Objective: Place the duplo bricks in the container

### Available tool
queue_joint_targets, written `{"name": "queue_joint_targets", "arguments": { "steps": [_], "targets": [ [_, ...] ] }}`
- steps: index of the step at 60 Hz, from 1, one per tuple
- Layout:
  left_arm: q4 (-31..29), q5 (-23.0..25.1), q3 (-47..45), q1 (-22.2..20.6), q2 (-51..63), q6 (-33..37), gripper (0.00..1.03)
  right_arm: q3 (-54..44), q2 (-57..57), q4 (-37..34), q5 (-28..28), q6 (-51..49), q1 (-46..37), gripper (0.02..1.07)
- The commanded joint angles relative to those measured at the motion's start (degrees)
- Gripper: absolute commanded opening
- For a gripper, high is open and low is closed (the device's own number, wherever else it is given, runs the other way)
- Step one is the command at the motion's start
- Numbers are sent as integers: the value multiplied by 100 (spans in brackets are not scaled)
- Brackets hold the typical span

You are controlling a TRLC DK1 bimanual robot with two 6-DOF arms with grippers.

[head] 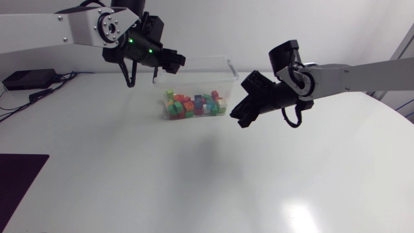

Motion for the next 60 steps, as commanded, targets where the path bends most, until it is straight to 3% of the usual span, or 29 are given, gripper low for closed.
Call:
{"name": "queue_joint_targets", "arguments": {
  "steps": [1, 13, 21, 24, 29, 31, 44, 60],
  "targets": [
    [-19, 135, 393, 44, 343, 117, 26, -25, -179, -140, 29, 288, 105, 31],
    [156, 223, 930, 88, 773, 187, 28, 265, -408, -289, 29, 613, 333, 31],
    [649, 223, 973, 131, 879, 249, 32, 564, -469, -368, 64, 824, 448, 31],
    [816, 223, 947, 140, 888, 257, 43, 687, -469, -377, 91, 921, 492, 31],
    [1114, 188, 982, 184, 975, 257, 94, 889, -452, -360, 134, 1070, 553, 31],
    [1167, 179, 1017, 193, 984, 249, 100, 968, -434, -342, 143, 1132, 562, 31],
    [1835, 56, 516, 369, 439, 266, 99, 1531, -153, -175, 214, 1457, 597, 31],
    [1949, 39, -679, 606, -1055, 416, 99, 2541, 717, 62, 328, 1747, 606, 31]
  ]
}}
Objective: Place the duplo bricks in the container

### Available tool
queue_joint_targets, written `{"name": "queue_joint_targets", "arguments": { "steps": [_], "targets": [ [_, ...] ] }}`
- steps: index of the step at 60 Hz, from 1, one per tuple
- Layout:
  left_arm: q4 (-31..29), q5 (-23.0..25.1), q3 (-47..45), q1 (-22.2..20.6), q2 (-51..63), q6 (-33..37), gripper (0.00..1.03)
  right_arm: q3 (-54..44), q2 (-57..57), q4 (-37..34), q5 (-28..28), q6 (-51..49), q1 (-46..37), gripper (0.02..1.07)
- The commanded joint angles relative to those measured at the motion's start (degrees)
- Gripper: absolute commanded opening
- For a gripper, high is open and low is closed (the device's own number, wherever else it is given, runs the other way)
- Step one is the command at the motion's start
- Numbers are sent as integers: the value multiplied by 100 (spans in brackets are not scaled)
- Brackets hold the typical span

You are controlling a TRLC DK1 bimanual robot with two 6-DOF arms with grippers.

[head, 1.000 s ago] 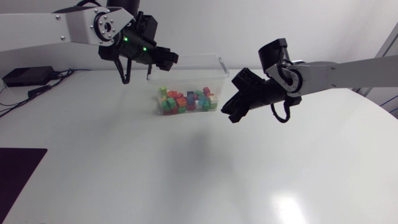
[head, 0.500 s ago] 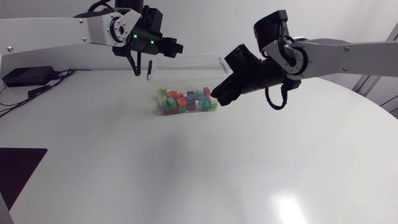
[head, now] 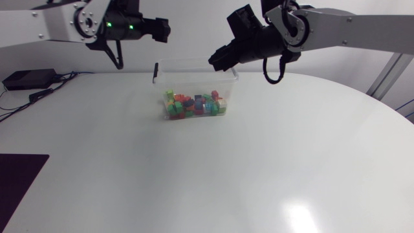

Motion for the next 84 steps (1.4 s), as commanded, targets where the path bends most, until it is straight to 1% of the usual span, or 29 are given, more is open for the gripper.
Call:
{"name": "queue_joint_targets", "arguments": {
  "steps": [1, 5, 8, 18, 24, 27, 38, 42, 43, 44, 45, 46, 48, 49, 50, 52, 56, 65, 76, 81, 84],
  "targets": [
    [37, -20, -406, 86, -607, 186, 99, 363, 460, 93, 57, 204, 49, 31],
    [-113, 6, -582, 183, -862, 248, 99, 591, 688, 128, 101, 257, 49, 31],
    [-350, 41, -714, 244, -1082, 371, 99, 750, 855, 207, 127, 301, 57, 31],
    [-640, 217, -1030, 525, -1495, 441, 99, 1127, 1242, 295, 259, 327, 172, 31],
    [-737, 235, -1320, 561, -1741, 547, 99, 1277, 1409, 515, 356, 327, 260, 31],
    [-781, 235, -1452, 561, -1864, 573, 99, 1356, 1497, 647, 505, 309, 303, 31],
    [-921, 235, -1926, 543, -2321, 705, 99, 1901, 1989, 761, 769, 309, 400, 31],
    [-965, 235, -2085, 552, -2479, 740, 99, 2112, 2209, 796, 980, 318, 435, 33],
    [-1000, 235, -2120, 552, -2506, 766, 99, 2165, 2271, 814, 1050, 318, 444, 34],
    [-1027, 235, -2129, 552, -2523, 784, 99, 2209, 2314, 814, 1094, 309, 444, 38],
    [-1071, 235, -2155, 552, -2541, 819, 99, 2261, 2367, 805, 1147, 301, 453, 48],
    [-1088, 235, -2164, 561, -2550, 837, 99, 2279, 2385, 805, 1173, 301, 453, 54],
    [-1150, 235, -2217, 561, -2585, 889, 99, 2323, 2446, 805, 1270, 274, 453, 79],
    [-1159, 226, -2252, 578, -2602, 907, 99, 2349, 2464, 796, 1287, 257, 453, 88],
    [-1167, 226, -2269, 596, -2620, 933, 99, 2367, 2473, 787, 1305, 248, 453, 94],
    [-1194, 226, -2313, 622, -2655, 977, 99, 2367, 2481, 787, 1340, 239, 453, 100],
    [-1211, 235, -2427, 684, -2761, 1021, 99, 2270, 2402, 779, 1375, 186, 444, 101],
    [-1202, 243, -2805, 763, -3182, 1047, 99, 1576, 1734, 963, 1604, 55, 295, 102],
    [-1185, 243, -3289, 1026, -3806, 1188, 99, 389, 451, 1042, 1894, -191, -57, 102],
    [-1185, 243, -3517, 1158, -4114, 1223, 99, -288, -234, 1104, 2113, -209, -224, 102],
    [-1185, 235, -3684, 1264, -4343, 1250, 99, -692, -612, 1156, 2289, -394, -285, 102]
  ]
}}
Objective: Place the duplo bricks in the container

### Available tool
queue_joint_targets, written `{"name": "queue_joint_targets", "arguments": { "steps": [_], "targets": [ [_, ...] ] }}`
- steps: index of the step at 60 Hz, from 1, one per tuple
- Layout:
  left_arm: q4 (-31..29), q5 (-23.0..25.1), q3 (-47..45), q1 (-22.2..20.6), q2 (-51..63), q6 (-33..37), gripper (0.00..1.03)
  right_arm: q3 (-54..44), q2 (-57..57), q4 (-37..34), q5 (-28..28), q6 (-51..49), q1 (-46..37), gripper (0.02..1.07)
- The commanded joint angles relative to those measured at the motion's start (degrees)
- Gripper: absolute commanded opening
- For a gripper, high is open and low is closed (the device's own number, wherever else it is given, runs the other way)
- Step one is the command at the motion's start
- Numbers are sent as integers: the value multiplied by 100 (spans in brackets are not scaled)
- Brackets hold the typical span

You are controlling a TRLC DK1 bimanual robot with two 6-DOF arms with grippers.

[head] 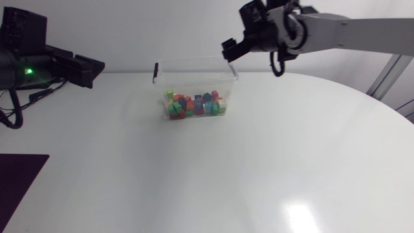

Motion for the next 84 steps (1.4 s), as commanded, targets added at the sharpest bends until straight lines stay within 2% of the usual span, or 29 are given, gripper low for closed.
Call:
{"name": "queue_joint_targets", "arguments": {
  "steps": [1, 18, 40, 53, 74, 84],
  "targets": [
    [11, 44, -323, 151, -354, 198, 99, -695, -742, 103, 226, -289, -109, 102],
    [37, 9, -1290, 415, -1725, 198, 99, -2954, -2948, 595, 499, -570, -724, 102],
    [-429, 9, -1931, 687, -3061, 225, 99, -4650, -5427, 402, 683, -544, -1172, 102],
    [-543, 9, -2555, 723, -4045, 278, 99, -5274, -6807, -73, 1017, -535, -1119, 102],
    [-543, 9, -3373, 916, -4933, 286, 98, -5995, -8740, -917, 1281, -570, -1330, 102],
    [-181, -118, -3770, 804, -5122, -42, 96, -6493, -9011, -708, 1021, -174, -1469, 102]
  ]
}}
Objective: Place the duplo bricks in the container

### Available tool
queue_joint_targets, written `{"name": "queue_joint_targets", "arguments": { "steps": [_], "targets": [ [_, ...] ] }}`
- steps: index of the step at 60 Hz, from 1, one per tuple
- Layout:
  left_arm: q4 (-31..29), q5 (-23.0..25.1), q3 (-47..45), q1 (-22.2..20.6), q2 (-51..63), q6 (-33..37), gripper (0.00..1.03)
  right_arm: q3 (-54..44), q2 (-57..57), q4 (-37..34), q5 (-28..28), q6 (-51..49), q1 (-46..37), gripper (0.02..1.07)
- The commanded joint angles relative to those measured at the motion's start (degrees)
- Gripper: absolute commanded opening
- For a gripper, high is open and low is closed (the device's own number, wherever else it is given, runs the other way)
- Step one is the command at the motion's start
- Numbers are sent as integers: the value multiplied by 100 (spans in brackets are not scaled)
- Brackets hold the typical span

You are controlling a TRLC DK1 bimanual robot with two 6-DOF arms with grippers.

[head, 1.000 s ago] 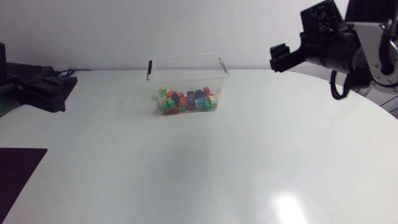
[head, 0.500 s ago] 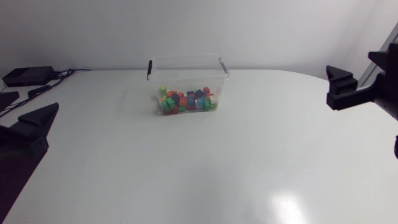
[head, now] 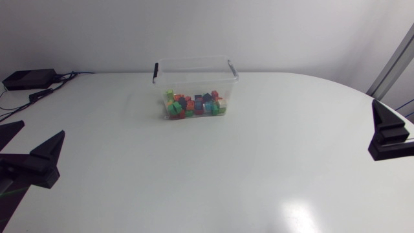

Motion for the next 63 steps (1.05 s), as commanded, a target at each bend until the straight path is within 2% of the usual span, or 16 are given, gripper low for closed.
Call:
{"name": "queue_joint_targets", "arguments": {
  "steps": [1, 46, 63],
  "targets": [
    [177, -75, -315, -69, -117, -156, 96, -355, -141, 92, -94, 255, -90, 102],
    [1819, -650, -2119, -575, -973, -1644, 96, -2614, -1369, 1040, -1273, 2051, -722, 102],
    [1837, -657, -2139, -580, -982, -1660, 96, -2639, -1382, 1050, -1286, 2071, -729, 102]
  ]
}}
